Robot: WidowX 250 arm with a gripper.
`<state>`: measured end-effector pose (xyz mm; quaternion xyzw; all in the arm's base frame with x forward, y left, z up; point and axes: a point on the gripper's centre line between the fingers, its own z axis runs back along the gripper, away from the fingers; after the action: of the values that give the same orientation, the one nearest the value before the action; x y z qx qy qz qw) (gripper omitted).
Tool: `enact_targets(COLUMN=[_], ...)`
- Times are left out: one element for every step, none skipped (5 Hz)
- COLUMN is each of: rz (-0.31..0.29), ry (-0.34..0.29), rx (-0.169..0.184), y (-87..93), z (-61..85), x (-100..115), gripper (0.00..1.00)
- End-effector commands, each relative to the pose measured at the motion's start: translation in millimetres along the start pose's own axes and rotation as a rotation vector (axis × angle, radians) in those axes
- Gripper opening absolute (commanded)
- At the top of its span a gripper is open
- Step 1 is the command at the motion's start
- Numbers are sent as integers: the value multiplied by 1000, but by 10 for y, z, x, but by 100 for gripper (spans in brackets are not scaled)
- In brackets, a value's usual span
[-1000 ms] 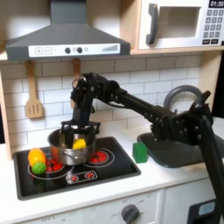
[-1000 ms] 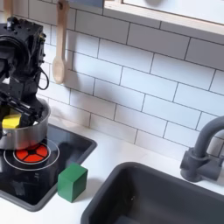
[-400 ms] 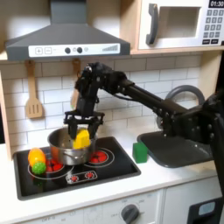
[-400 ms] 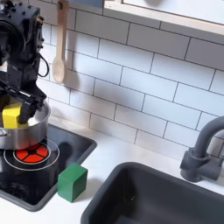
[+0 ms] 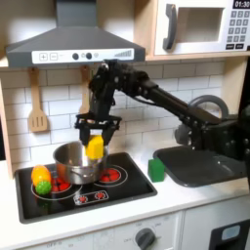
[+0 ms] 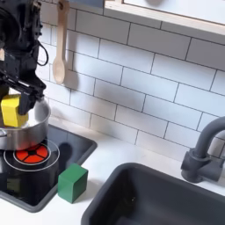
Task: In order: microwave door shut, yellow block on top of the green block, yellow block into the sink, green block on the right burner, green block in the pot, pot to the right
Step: 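Put the yellow block on top of the green block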
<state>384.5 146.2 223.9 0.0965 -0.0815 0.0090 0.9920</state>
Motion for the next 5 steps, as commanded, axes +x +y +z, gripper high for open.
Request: enact_targets(rz=[-48,-58,-84,-95,-116], ry=[-23,-25,-32,-29,-27], rx=[-37,-64,-91,-103,-136], y=[-208,-306,-452,-490,-598], z=[154,206,311,331,337], x=[-47,-145,-257,-335,-420], gripper=[0,0,0,0,0])
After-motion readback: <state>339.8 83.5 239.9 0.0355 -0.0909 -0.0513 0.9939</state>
